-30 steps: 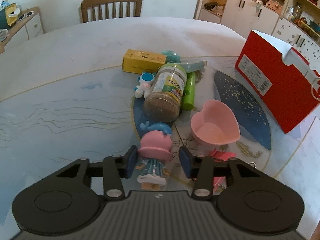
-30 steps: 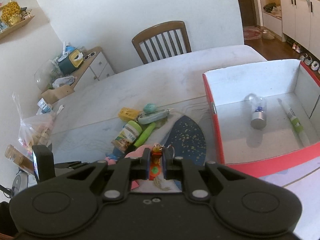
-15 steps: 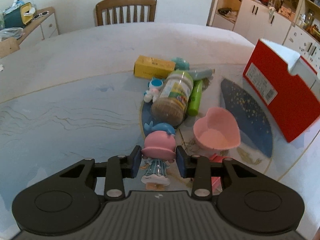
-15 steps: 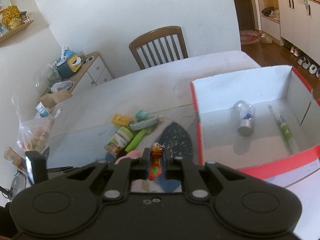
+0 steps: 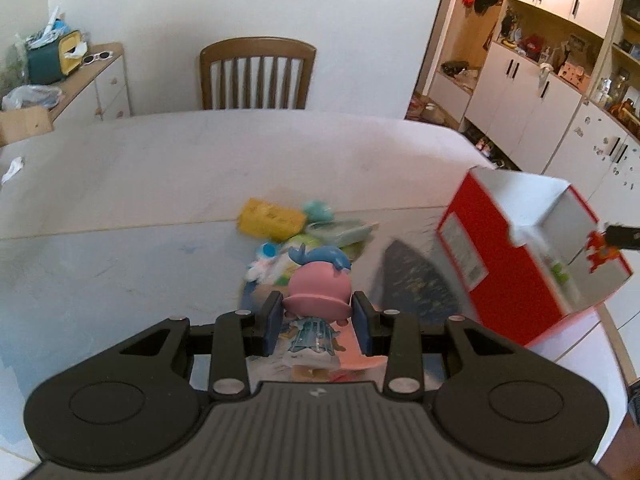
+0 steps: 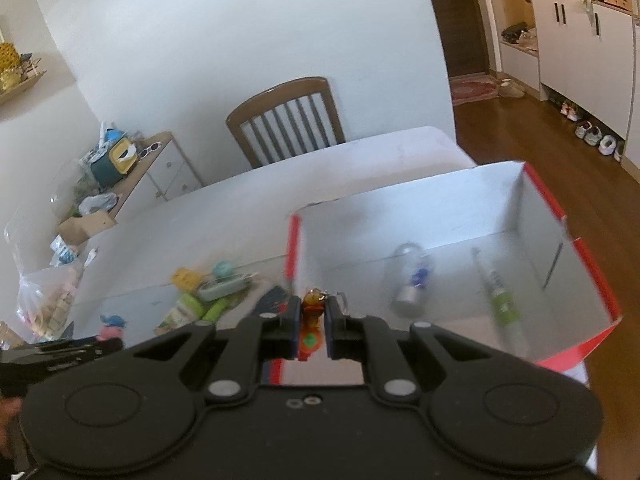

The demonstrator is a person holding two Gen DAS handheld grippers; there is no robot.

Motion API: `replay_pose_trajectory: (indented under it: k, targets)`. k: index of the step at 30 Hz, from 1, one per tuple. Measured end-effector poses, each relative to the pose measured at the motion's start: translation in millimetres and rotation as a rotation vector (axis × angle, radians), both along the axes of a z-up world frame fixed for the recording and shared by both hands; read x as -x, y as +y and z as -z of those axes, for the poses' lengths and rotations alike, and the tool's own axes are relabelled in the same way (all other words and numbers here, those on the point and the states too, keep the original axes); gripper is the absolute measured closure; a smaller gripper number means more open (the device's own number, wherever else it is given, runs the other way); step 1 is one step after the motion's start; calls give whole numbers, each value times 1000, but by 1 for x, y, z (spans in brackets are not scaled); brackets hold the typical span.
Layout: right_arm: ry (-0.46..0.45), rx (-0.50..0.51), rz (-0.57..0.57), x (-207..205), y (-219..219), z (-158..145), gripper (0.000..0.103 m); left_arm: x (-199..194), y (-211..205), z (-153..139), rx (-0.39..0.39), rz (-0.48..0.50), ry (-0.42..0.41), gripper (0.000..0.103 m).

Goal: Organize rigid objects
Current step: 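Carry the doll and keychain figure with both grippers into the shoebox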

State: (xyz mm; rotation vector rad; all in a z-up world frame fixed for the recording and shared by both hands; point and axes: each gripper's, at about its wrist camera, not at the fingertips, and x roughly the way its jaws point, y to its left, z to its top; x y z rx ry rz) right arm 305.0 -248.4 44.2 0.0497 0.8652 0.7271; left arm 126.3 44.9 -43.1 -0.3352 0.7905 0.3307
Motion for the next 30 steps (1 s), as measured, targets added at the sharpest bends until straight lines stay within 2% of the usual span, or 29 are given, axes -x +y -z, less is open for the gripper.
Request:
replay_pose_trajectory:
  k: [7,16,22,26,30]
  targets:
    - [6,17,10,-33,-30,12,92,-42,-41,-18,35,31,-11,67]
    - [40,84,-4,-62,-53,36,92,-126,-110,-29,50,164,-8,67]
    - [69,120,-28,-75,-56,49,92,-181,-155,-23,36,268,28,67]
    - [74,137,-50,-82,-53,55,92,-211,-175,-14,21,305,70,67]
    - [72,162,-76,-90,-49,60,92,-241,-189,5,-44,319,125,67]
